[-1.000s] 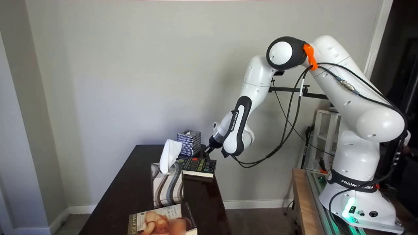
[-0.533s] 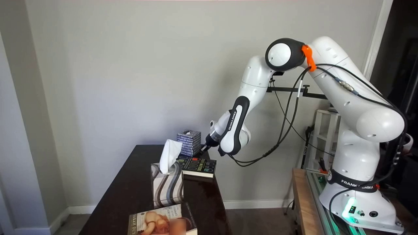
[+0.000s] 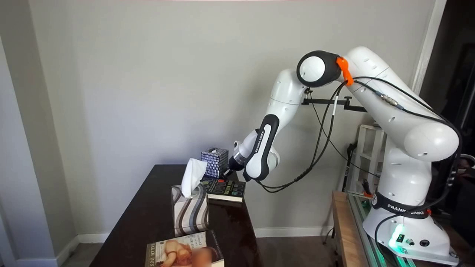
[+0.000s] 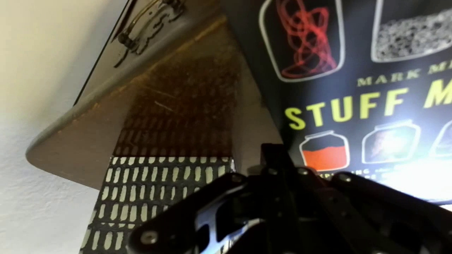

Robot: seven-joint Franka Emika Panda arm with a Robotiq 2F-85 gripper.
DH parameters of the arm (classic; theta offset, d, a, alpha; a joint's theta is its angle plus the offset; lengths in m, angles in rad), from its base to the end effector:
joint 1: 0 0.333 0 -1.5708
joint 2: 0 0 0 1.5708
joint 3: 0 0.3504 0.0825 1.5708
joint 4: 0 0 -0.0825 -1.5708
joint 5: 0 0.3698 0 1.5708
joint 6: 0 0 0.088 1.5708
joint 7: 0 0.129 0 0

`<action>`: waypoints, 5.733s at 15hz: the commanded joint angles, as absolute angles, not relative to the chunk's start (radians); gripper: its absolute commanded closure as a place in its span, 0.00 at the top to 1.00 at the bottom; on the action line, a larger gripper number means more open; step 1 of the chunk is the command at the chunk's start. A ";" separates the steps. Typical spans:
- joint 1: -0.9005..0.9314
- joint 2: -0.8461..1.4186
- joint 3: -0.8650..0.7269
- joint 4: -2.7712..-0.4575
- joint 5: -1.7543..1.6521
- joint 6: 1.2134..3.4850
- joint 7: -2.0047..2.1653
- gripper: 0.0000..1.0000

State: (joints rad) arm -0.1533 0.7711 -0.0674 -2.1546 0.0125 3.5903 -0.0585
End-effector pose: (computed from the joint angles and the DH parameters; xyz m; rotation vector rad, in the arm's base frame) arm 0.5976 -0.1333 0.1370 2.8442 -0.1995 0.9689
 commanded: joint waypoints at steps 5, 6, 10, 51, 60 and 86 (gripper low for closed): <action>-0.179 0.832 -0.015 -2.074 -0.058 3.589 -0.040 0.00; -0.181 0.833 -0.008 -2.071 -0.064 3.588 -0.039 0.00; -0.205 0.827 0.030 -2.071 -0.108 3.588 -0.037 0.00; 0.277 0.251 0.072 -2.533 -0.080 3.079 -0.013 1.00; 0.221 0.463 0.140 -2.435 -0.115 3.393 -0.083 0.38; -0.034 0.503 0.263 -2.470 -0.223 3.254 -0.151 0.00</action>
